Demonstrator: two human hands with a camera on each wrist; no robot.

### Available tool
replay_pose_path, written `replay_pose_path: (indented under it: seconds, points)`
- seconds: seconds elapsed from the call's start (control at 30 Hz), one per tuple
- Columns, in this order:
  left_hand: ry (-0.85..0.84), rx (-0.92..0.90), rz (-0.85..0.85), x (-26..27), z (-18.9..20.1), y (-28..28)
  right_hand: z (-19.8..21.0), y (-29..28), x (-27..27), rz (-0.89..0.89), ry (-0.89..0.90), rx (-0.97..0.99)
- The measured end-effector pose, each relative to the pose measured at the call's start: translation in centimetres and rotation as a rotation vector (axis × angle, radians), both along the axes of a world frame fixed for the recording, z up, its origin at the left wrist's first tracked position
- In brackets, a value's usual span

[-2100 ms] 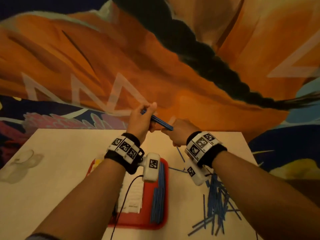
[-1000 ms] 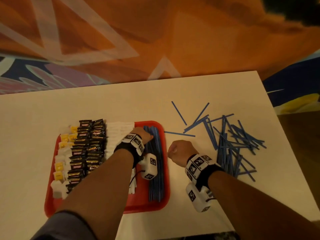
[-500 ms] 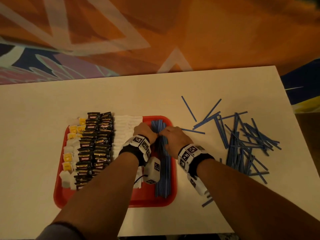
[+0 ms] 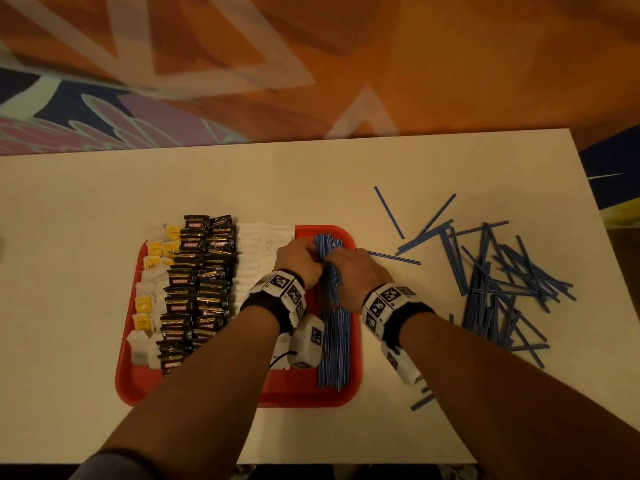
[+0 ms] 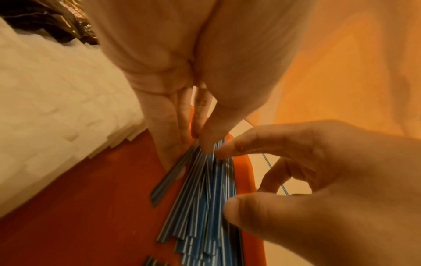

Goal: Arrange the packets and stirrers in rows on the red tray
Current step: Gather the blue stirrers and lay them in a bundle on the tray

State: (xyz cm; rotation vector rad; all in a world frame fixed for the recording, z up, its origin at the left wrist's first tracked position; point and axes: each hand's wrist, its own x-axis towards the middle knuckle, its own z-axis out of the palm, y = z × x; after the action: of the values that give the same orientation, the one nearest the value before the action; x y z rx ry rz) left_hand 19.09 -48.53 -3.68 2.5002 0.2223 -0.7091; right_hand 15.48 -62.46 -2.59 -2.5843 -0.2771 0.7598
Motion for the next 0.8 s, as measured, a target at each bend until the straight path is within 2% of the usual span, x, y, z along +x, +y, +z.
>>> replay_pose_path:
  seconds: [0.23,0.6,0.7,0.8]
  points:
    - [-0.065,-0.108,0.059,-0.7,-0.1,0.0,-0.2,-0.3,-0.1,-0.004,0.018,-0.055]
    - [-0.150,-0.009,-0.276,-1.9,0.3,0.2,-0.7,-0.7,-0.5,0.018,-0.051,-0.163]
    - [-0.159,-0.012,-0.296,-2.1,0.3,0.2,-0.6,-0.8,-0.5,0.007,-0.075,-0.138]
    - [-0.111,0.036,-0.406,-2.2,-0.2,0.2,-0.5,-1.0,-0.7,0.052,-0.054,-0.089]
